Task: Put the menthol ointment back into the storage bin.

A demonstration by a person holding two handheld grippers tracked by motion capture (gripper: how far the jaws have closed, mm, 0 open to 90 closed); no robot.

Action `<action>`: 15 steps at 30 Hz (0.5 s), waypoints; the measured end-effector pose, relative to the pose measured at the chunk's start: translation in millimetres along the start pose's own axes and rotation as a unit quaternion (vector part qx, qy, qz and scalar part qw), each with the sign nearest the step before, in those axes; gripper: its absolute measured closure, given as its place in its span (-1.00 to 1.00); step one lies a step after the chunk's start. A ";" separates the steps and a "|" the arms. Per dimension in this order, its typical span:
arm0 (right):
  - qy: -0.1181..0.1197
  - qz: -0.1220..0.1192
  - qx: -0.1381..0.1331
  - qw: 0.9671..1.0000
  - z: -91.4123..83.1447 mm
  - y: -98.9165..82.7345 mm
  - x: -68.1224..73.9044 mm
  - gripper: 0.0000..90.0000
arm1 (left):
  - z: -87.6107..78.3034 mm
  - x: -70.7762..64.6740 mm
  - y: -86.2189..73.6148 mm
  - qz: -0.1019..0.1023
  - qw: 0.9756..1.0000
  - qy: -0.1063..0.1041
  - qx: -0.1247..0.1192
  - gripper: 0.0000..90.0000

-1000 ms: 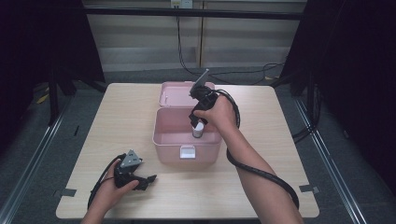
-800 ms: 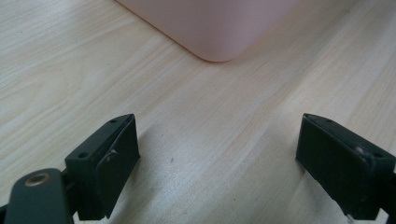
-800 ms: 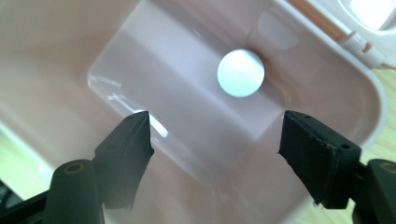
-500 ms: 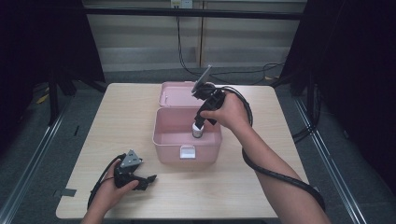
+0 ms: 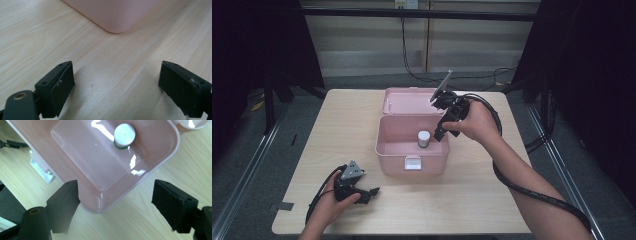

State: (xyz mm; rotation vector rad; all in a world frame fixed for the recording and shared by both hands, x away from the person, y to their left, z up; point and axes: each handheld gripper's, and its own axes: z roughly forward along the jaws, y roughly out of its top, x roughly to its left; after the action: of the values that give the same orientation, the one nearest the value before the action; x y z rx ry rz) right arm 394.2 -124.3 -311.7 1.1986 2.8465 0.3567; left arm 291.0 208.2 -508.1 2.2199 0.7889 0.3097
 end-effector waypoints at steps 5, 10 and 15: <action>0.002 -0.006 -0.007 1.000 -8.1 -10.7 0.2 -0.59 | 0.0 0.0 0.0 0.000 1.000 0.000 0.000 -0.72; 0.002 -0.010 -0.017 1.000 -16.9 -23.6 -3.5 -0.60 | 0.0 0.0 0.0 0.000 1.000 0.000 0.000 -0.72; 0.006 -0.008 -0.027 1.000 -21.7 -39.9 -9.3 -0.61 | 0.0 0.0 0.0 0.000 1.000 0.000 0.000 -0.72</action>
State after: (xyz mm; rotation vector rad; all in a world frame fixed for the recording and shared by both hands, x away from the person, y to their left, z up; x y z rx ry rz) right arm 370.1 -162.2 -300.1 1.1675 2.8353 0.4398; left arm 291.0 208.2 -508.0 2.2201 0.7884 0.3096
